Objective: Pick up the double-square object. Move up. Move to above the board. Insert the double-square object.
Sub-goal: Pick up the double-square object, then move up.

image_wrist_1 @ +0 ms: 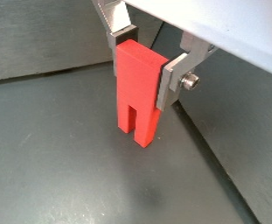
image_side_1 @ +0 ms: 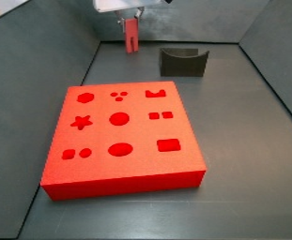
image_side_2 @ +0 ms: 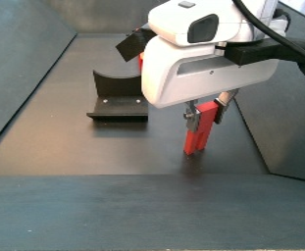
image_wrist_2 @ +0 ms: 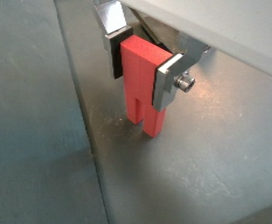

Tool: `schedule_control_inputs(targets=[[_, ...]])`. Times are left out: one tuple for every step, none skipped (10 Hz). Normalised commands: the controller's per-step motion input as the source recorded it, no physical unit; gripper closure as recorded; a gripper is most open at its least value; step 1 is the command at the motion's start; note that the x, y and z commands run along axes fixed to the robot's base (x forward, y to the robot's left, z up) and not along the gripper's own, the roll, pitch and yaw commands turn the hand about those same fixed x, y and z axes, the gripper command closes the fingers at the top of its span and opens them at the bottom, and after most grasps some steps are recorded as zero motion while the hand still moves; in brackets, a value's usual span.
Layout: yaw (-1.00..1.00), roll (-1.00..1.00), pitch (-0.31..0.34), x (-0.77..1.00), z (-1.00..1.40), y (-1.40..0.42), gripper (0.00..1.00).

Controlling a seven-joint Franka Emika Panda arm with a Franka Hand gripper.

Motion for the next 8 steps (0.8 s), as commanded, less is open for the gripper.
schedule_control_inputs(targets=[[0.00, 0.00, 0.000, 0.00, 0.00, 0.00, 1.00], [0.00, 0.00, 0.000, 0.00, 0.00, 0.00, 1.00], [0.00, 0.00, 0.000, 0.00, 0.00, 0.00, 1.00], [0.00, 0.00, 0.000, 0.00, 0.00, 0.00, 1.00], [0.00, 0.00, 0.000, 0.00, 0.00, 0.00, 1.00], [0.00, 0.00, 0.000, 0.00, 0.00, 0.00, 1.00], [0.00, 0.00, 0.000, 0.00, 0.00, 0.00, 1.00], [0.00, 0.00, 0.000, 0.00, 0.83, 0.00, 1.00]])
